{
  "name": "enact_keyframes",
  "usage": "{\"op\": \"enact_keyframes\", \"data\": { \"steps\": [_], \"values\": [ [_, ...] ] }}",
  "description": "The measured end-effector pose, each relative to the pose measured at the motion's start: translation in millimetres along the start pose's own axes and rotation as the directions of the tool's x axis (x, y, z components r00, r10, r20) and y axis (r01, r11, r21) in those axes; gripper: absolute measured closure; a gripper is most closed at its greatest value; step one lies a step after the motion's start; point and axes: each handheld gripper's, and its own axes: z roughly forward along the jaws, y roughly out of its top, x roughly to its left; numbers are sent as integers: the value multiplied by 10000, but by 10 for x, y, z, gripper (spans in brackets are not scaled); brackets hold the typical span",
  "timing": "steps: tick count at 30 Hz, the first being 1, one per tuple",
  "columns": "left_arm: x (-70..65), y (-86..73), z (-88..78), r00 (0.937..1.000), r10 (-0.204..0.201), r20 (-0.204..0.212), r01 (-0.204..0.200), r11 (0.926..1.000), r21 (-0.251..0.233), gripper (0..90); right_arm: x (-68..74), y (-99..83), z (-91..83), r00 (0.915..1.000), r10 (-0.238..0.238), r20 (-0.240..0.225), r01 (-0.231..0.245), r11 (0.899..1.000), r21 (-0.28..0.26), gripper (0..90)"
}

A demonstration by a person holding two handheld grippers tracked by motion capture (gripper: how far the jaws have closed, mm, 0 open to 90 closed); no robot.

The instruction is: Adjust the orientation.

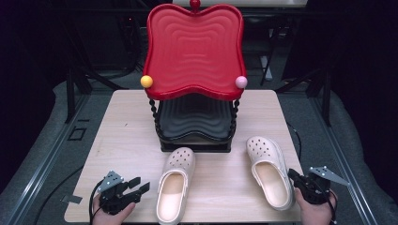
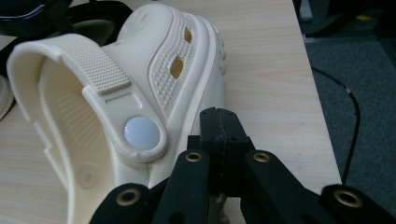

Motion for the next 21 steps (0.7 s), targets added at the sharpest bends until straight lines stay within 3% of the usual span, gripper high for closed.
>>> {"op": "enact_keyframes", "data": {
  "steps": [3, 6, 8, 10, 16, 21],
  "values": [
    [4, 2, -2, 10000, 11, -9, -11, 10000, 1, 513, -35, -29, 46, 9996, 260, 49, -262, 9989, 378, 900],
    [2, 3, -1, 10000, 16, -5, -16, 10000, -35, 514, -6, -80, 141, 9999, -92, 54, 86, 9945, 1048, 900],
    [3, 4, -5, 10000, 38, -3, -38, 10000, -50, 514, 23, -82, 169, 9998, -210, 66, 201, 9933, 1139, 900],
    [8, 4, -9, 10000, 36, -24, -36, 10000, -34, 515, 39, -76, 167, 9998, -177, -48, 181, 9938, 1098, 900],
    [17, 2, -11, 10000, 38, -72, -39, 10000, -59, 516, 55, -68, 119, 9984, -474, 318, 445, 9951, 878, 853],
    [24, 2, -12, 10000, 8, -85, -9, 10000, -44, 516, 142, 1, -77, 9970, -570, 526, 574, 9983, -66, 750]
  ]
}}
